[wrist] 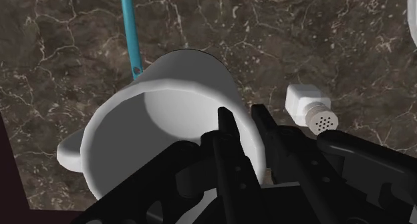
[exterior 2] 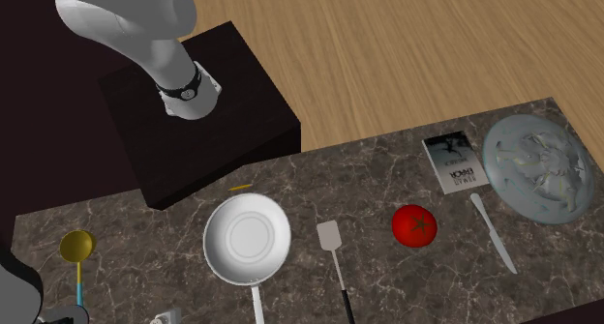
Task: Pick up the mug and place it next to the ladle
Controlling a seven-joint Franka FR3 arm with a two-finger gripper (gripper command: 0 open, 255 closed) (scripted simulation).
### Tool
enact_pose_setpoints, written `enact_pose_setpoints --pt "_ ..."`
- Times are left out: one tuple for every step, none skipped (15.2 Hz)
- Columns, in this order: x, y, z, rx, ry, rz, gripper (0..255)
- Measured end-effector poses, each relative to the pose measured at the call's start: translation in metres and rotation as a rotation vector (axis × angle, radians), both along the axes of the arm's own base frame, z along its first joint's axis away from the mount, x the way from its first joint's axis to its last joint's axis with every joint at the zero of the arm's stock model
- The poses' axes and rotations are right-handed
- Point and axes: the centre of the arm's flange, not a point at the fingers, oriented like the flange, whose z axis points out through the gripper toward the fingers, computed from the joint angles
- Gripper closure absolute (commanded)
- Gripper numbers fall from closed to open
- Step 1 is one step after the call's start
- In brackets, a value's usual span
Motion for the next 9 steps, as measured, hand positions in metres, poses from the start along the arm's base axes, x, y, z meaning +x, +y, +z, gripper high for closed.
enact_pose_setpoints --pt "-0.001 0.000 -0.006 0.000 0.000 0.000 255" --pt "-0.001 -0.001 -0.011 0.000 0.000 0.000 255" --pt "-0.001 -0.001 -0.016 0.000 0.000 0.000 255" --pt "-0.001 -0.001 -0.022 0.000 0.000 0.000 255" --pt "-0.002 -0.001 -0.027 0.000 0.000 0.000 255" --pt "-0.001 -0.001 -0.032 0.000 0.000 0.000 255" --pt "-0.002 0.000 -0.038 0.000 0.000 0.000 255" --pt "0.000 0.000 -0.042 0.000 0.000 0.000 255" --pt "0.000 -0.001 -0.048 0.000 0.000 0.000 255"
